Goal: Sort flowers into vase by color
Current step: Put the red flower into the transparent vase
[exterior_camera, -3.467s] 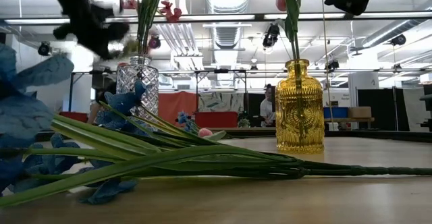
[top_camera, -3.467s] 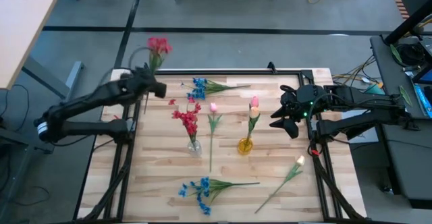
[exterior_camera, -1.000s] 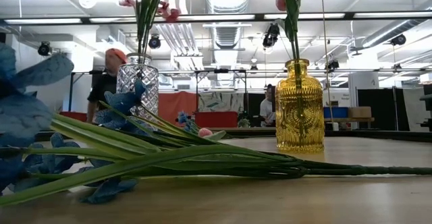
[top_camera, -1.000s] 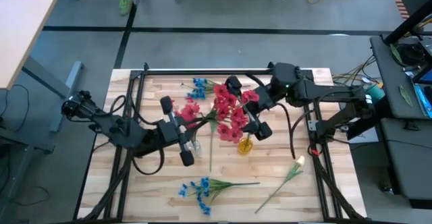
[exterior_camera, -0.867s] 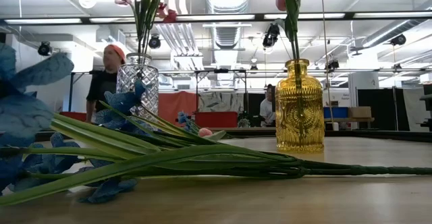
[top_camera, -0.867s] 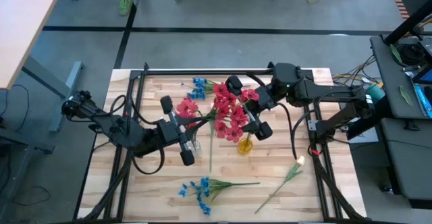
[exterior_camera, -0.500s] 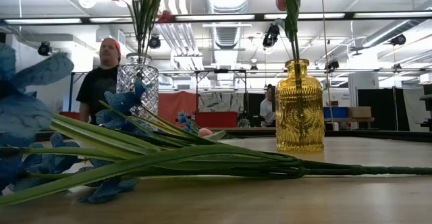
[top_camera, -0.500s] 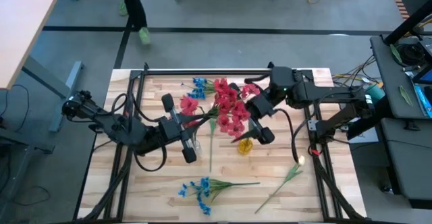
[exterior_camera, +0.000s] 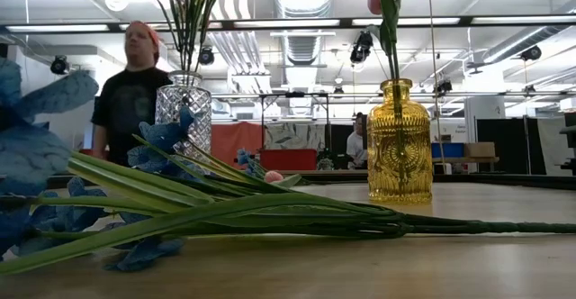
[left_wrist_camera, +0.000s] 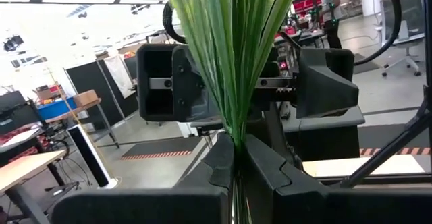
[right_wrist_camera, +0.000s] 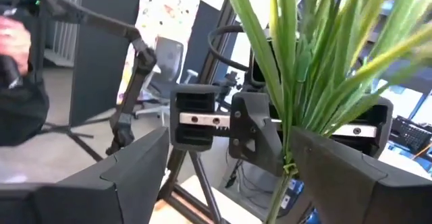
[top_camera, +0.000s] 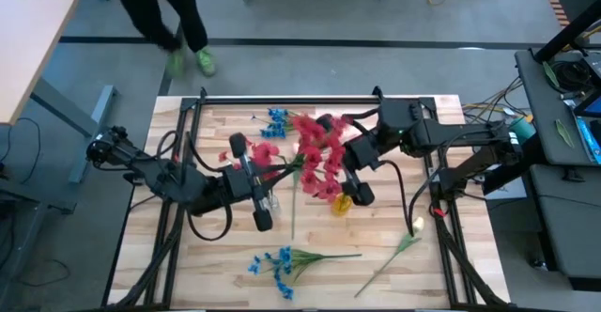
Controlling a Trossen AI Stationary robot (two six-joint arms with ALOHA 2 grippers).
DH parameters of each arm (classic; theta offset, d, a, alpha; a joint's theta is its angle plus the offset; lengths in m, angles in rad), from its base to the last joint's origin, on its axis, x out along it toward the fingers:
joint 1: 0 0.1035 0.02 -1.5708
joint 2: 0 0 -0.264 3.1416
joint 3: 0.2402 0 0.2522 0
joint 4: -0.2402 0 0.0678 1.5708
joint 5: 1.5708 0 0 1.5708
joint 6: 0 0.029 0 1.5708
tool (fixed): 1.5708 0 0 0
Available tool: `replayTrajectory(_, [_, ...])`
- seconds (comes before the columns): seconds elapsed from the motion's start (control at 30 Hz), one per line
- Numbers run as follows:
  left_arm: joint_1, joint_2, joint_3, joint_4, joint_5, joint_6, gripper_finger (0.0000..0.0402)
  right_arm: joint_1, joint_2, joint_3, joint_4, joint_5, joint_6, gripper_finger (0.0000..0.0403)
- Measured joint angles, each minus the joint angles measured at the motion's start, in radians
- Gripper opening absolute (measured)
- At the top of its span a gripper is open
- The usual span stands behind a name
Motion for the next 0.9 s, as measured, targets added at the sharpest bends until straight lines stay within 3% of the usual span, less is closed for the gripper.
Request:
replayTrajectory(0.27, [0.014, 0.015, -0.002, 0.015, -0.001, 0.0, 0.0, 0.012, 0.007, -0.001, 0.026, 0.013, 0.042, 0.0285])
replayTrajectory(0.53, [0.009, 0.009, -0.003, 0.007, -0.079, 0.005, 0.0, 0.011, -0.023, -0.001, -0.16, 0.025, 0.053, 0.0279])
replayTrajectory(0.67, [0.005, 0.004, -0.003, -0.023, -0.082, 0.002, 0.0, 0.011, -0.048, -0.001, -0.24, 0.12, 0.047, 0.0281])
replayTrajectory(0.73, [0.005, 0.004, -0.003, -0.022, -0.058, 0.002, 0.0, 0.011, -0.05, -0.001, -0.194, 0.168, 0.042, 0.0281])
replayTrajectory(0.9, [0.021, 0.025, -0.003, -0.016, 0.001, -0.003, 0.0, 0.012, -0.036, -0.001, -0.071, 0.161, 0.042, 0.0279])
